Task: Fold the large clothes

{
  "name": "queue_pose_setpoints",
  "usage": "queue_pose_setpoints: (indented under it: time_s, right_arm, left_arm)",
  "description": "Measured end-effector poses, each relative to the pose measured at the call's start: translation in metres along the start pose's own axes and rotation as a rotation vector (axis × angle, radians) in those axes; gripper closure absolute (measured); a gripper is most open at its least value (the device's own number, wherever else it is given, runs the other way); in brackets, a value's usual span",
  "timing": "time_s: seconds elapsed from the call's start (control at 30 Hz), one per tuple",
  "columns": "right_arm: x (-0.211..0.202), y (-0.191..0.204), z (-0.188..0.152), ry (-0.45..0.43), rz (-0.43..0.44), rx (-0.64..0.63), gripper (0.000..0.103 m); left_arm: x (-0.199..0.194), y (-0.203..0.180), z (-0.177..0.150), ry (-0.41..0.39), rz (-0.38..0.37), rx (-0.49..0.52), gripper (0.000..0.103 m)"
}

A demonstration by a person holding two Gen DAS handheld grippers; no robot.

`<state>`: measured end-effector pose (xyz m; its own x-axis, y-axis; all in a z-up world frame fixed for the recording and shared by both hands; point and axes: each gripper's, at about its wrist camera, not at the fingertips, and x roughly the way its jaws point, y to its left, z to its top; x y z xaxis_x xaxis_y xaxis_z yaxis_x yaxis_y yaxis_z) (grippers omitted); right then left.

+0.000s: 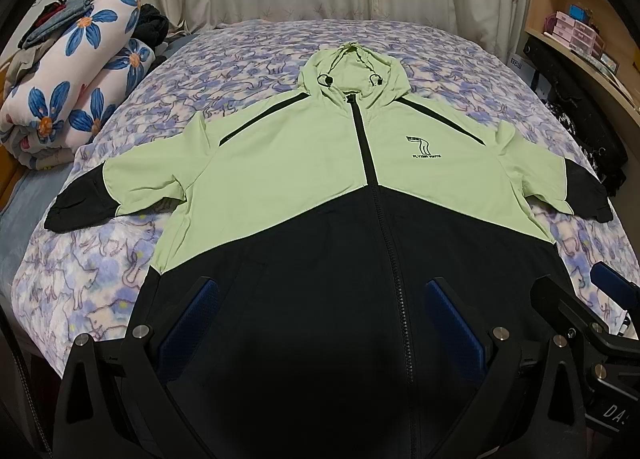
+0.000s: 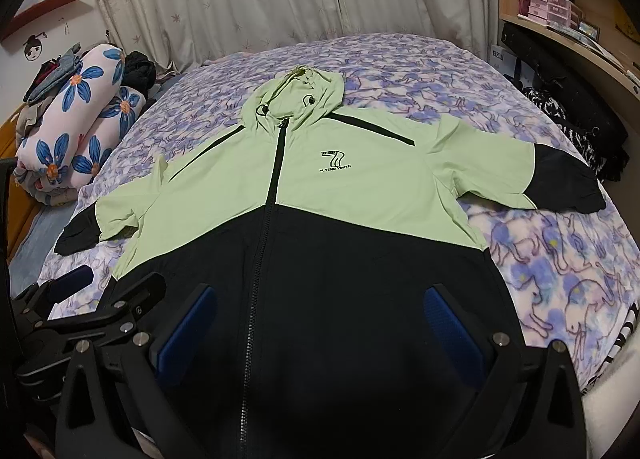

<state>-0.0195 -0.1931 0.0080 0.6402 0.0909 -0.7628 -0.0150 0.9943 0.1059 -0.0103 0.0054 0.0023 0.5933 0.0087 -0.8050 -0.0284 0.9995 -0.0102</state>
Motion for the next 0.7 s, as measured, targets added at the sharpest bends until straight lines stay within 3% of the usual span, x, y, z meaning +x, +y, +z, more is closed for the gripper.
queue_pose_setpoints:
  time_s: [0.4,0.7]
  right_arm:
    - [0.002,-0.004,0.002,-0.018,-0.003,-0.013,0.0]
    - [-0.001,-0.004,0.023,-0.063,-0.003,-0.032,0.0]
  left_arm:
    - [0.001,0.004,0.007,-0.011,0.012,-0.003,0.001]
    - [0.0,-0.004,0.025,-0.029,0.03,-0.009,0.001]
